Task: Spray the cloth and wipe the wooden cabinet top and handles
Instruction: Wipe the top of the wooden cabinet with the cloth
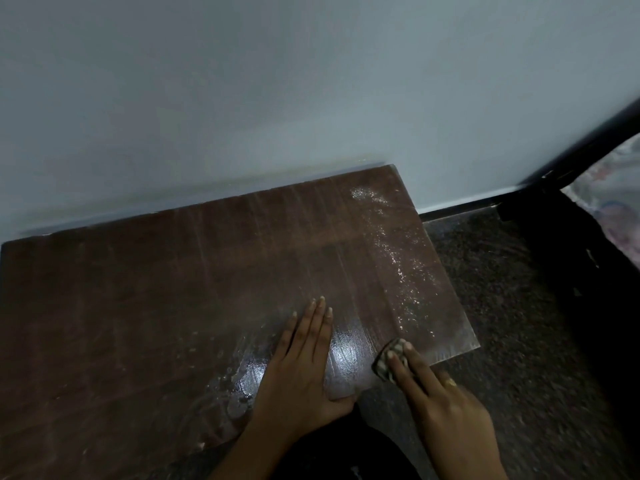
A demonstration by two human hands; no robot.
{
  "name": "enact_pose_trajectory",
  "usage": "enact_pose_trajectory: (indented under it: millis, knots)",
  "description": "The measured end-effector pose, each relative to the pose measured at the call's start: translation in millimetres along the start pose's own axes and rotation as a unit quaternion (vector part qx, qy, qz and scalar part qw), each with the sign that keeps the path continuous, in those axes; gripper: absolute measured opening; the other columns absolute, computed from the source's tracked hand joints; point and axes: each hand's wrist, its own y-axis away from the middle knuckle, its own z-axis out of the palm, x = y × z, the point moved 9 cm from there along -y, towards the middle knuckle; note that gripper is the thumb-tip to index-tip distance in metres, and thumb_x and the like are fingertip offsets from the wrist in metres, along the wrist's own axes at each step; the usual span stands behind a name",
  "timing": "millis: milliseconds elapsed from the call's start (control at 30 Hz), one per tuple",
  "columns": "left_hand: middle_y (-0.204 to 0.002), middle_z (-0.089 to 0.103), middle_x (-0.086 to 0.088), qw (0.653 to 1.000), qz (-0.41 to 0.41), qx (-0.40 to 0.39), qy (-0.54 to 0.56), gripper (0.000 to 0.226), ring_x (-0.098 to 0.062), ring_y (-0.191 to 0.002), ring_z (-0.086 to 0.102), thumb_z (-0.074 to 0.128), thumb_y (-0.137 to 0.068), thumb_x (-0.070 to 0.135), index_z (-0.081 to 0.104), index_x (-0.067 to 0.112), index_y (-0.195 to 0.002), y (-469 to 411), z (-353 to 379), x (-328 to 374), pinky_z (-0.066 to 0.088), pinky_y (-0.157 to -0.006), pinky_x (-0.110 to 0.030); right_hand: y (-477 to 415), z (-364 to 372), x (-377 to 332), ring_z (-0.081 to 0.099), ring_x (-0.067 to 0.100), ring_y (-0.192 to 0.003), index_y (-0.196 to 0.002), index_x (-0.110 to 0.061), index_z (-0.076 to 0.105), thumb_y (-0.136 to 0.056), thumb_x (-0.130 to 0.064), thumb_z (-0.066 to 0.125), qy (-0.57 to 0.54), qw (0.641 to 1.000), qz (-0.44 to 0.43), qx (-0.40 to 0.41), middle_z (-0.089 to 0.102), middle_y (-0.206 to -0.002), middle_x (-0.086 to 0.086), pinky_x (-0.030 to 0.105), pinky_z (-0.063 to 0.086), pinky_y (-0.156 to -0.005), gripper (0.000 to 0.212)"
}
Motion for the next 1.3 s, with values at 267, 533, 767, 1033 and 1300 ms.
enact_pose_trajectory:
  millis: [267,533,767,1033,1300]
  knots:
    - [-0.157,0.021,-0.014,1.0,0.001,0.002,-0.008,0.111,-0.023,-0.146,0.016,0.049,-0.067,0.076,0.027,0.0,-0.145,0,0,1,0.018,-0.114,-0.042,-48,-7,8,0.067,0.02,-0.058,-0.107,-0.016,0.072,-0.073,-0.014,0.035,0.011,1.0,0.013,0.008,0.071,-0.111,0.005,0.021,0.046,-0.039,0.05]
    - [-0.152,0.033,-0.014,1.0,0.001,0.018,-0.022,0.112,-0.026,-0.142,0.029,0.056,-0.057,0.073,0.038,0.0,-0.14,-2,0,3,0.025,-0.11,-0.043,-184,4,7,0.065,0.033,-0.096,-0.133,-0.01,0.046,-0.095,-0.014,0.036,0.015,1.0,0.017,-0.017,0.049,-0.139,0.012,0.032,0.051,-0.06,0.04]
    - [-0.152,0.033,-0.012,0.999,-0.004,0.028,-0.03,0.11,-0.02,-0.143,0.025,0.054,-0.06,0.075,0.039,0.001,-0.139,-3,-2,2,0.023,-0.111,-0.041,-271,14,10,0.057,0.031,-0.103,-0.133,-0.008,0.039,-0.096,-0.009,0.039,0.018,0.999,0.044,0.001,0.048,-0.133,0.013,0.034,0.036,-0.058,0.038]
    - [-0.152,0.033,-0.012,0.999,-0.001,0.033,-0.034,0.11,-0.02,-0.143,0.025,0.051,-0.061,0.077,0.04,0.001,-0.139,-4,-3,1,0.024,-0.11,-0.041,-272,11,59,0.056,0.034,-0.104,-0.13,-0.009,0.045,-0.097,-0.01,0.032,0.008,0.995,0.1,0.022,0.054,-0.125,0.013,0.034,0.039,-0.061,0.035]
    - [-0.152,0.034,-0.011,0.999,-0.003,0.038,-0.025,0.107,-0.02,-0.143,0.027,0.051,-0.063,0.076,0.042,0.001,-0.138,-2,-5,3,0.028,-0.108,-0.042,-266,18,100,0.032,0.036,-0.128,-0.134,-0.012,0.041,-0.095,-0.005,0.039,-0.019,0.975,0.223,0.006,0.048,-0.136,0.011,0.041,0.046,-0.072,0.04]
